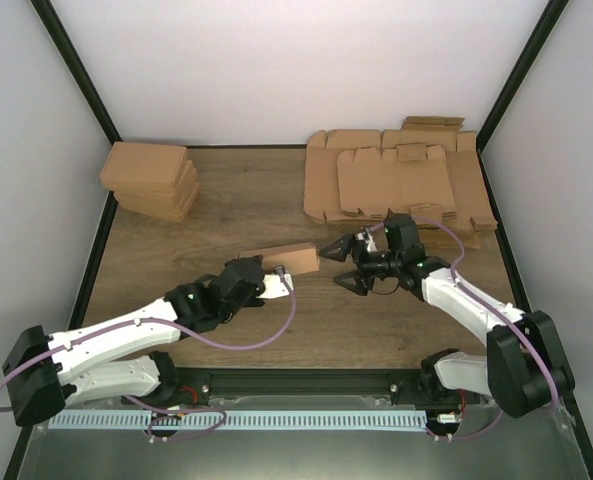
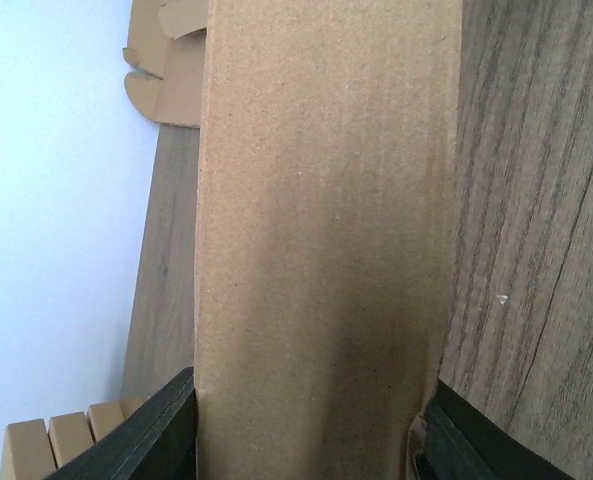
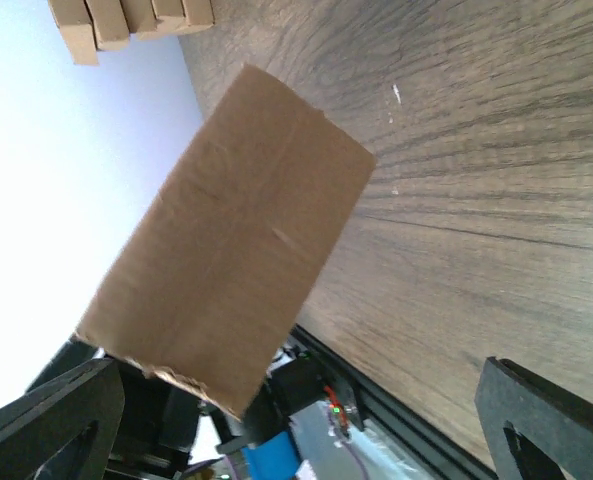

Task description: Fold the paper box

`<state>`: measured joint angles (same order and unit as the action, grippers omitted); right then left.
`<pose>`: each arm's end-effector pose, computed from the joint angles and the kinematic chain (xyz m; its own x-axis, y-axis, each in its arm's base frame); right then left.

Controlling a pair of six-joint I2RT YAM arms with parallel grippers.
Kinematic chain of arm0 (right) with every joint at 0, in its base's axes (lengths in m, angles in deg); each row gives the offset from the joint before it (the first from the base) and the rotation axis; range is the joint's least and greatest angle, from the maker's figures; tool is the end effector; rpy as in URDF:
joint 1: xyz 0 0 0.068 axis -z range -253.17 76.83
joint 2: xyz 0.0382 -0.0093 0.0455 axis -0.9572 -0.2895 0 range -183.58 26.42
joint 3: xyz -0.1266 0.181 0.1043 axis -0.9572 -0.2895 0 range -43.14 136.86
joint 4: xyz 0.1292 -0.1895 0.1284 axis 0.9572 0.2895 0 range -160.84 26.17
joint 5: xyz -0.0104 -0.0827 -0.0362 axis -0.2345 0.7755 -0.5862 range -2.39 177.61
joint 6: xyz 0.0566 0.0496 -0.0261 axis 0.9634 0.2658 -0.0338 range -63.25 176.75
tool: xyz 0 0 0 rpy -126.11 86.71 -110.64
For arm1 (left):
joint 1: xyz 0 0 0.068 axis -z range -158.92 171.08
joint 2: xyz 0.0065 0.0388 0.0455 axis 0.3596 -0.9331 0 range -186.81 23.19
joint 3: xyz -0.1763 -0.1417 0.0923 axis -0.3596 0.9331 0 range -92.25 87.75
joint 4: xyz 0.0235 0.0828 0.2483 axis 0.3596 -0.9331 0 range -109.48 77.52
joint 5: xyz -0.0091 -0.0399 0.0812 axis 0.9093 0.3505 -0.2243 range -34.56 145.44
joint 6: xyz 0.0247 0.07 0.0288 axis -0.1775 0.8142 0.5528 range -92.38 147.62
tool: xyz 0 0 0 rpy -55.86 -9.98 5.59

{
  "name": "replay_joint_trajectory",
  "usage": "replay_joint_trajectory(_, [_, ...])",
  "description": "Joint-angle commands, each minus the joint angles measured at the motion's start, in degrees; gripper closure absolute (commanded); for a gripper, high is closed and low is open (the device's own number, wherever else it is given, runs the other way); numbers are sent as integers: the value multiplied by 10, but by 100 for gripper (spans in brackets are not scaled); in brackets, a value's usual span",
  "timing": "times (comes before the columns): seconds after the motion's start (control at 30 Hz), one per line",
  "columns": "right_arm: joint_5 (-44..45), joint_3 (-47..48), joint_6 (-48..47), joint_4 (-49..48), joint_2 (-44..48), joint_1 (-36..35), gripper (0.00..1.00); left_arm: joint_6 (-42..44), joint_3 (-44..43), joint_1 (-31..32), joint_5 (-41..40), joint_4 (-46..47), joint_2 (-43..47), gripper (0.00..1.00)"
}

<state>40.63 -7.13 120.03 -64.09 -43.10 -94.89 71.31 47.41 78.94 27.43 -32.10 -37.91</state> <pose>0.2312 0.1460 0.1690 -0.9584 0.2742 0.0789 0.1897 0.4057 0.8941 0.1659 -0.2038 0.2002 0.1358 0.9304 -0.3406 0.6409 0.1797 0.7463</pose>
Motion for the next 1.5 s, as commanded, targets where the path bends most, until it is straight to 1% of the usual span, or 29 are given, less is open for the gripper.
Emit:
replay_joint_trajectory(0.0, [-34,14,119,-79,-23,3,0,14,10,13,-21,20,9,56])
replay_joint_trajectory(0.13, [-57,38,149,-110,-56,-4,0,17,11,18,-25,23,4,56])
replay_joint_trajectory(0.37, [-56,51,181,-147,-92,-37,1,19,12,26,-33,26,1,57])
replay_joint_trajectory(0.43, [-52,55,184,-152,-98,-41,3,19,13,28,-33,27,3,57])
replay_joint_trajectory(0.47, [-50,55,185,-154,-101,-42,6,20,14,29,-33,28,3,57])
replay_joint_trajectory(0.57, [-48,55,190,-166,-105,-44,26,19,16,33,-32,29,7,57])
replay_joint_trajectory(0.6, [-47,56,189,-165,-107,-45,32,20,17,33,-30,31,9,56])
replay_joint_trajectory(0.67, [-45,58,186,-164,-109,-46,42,20,24,34,-23,37,17,52])
replay_joint_trajectory(0.73, [-42,60,181,-164,-111,-47,47,19,28,35,-17,40,25,46])
replay_joint_trajectory(0.77, [-38,60,177,-163,-112,-47,50,15,28,35,-14,40,28,40])
replay_joint_trajectory(0.83, [-28,62,169,-161,-115,-48,54,-3,21,35,2,32,32,19])
replay_joint_trajectory(0.87, [-21,64,163,-160,-118,-48,54,-16,13,35,19,19,31,5])
replay_joint_trajectory(0.9, [-16,65,157,-160,-122,-48,55,-33,3,35,35,-1,25,1])
replay_joint_trajectory(1.0, [6,73,136,-159,-139,-52,56,-101,-35,35,79,-62,18,0])
replay_joint_trajectory(1.13, [39,88,108,-167,-162,-60,58,-205,-64,36,106,-105,61,0])
replay_joint_trajectory(1.33, [125,82,77,-178,-171,-65,58,-358,-129,35,90,-143,146,0])
replay_joint_trajectory(1.43, [155,71,63,-216,-179,-70,58,-418,-168,34,92,-174,161,0])
replay_joint_trajectory(1.47, [159,67,57,-232,-183,-74,58,-442,-180,34,79,-182,161,0])
